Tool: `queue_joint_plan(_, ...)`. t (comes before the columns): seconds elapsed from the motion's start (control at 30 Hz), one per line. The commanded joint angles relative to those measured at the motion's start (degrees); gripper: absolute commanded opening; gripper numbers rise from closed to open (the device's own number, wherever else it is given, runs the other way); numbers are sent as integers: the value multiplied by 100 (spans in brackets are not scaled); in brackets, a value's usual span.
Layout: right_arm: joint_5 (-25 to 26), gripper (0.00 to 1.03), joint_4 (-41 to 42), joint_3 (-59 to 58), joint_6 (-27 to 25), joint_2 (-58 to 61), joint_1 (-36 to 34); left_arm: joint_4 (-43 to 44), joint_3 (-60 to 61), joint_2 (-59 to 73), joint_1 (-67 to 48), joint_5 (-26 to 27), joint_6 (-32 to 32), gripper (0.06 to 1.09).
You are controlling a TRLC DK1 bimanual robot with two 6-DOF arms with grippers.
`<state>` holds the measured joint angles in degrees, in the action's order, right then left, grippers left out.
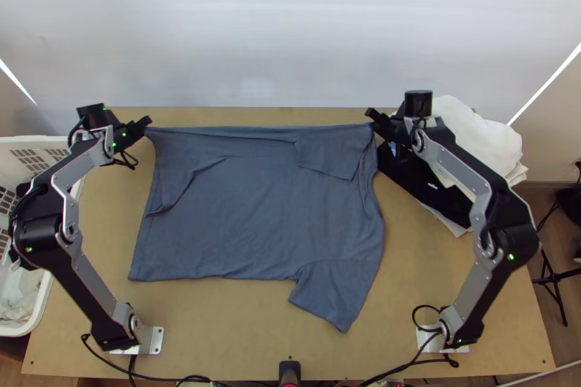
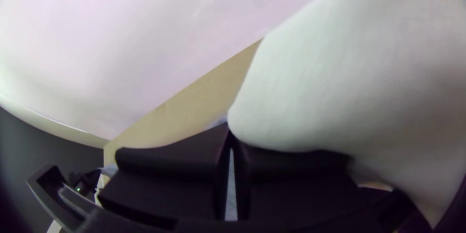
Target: Fold the t-shirt
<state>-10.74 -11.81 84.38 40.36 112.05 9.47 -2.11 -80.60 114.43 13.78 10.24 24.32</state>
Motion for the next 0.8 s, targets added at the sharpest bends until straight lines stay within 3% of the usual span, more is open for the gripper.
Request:
queue_joint_plan(0.0, 20, 3, -401, 843, -46, 783, -25, -167, -466, 484, -86, -128, -111, 9)
queue_joint_plan(0.43, 134, 3, -647, 861, 16, 713, 107, -598, -764, 528, -86, -330, -208, 9)
queue_joint_plan(0.77, 169, 3, -585, 131, -28, -60, 107, -756, -149, -369, -51, 189, -287, 9)
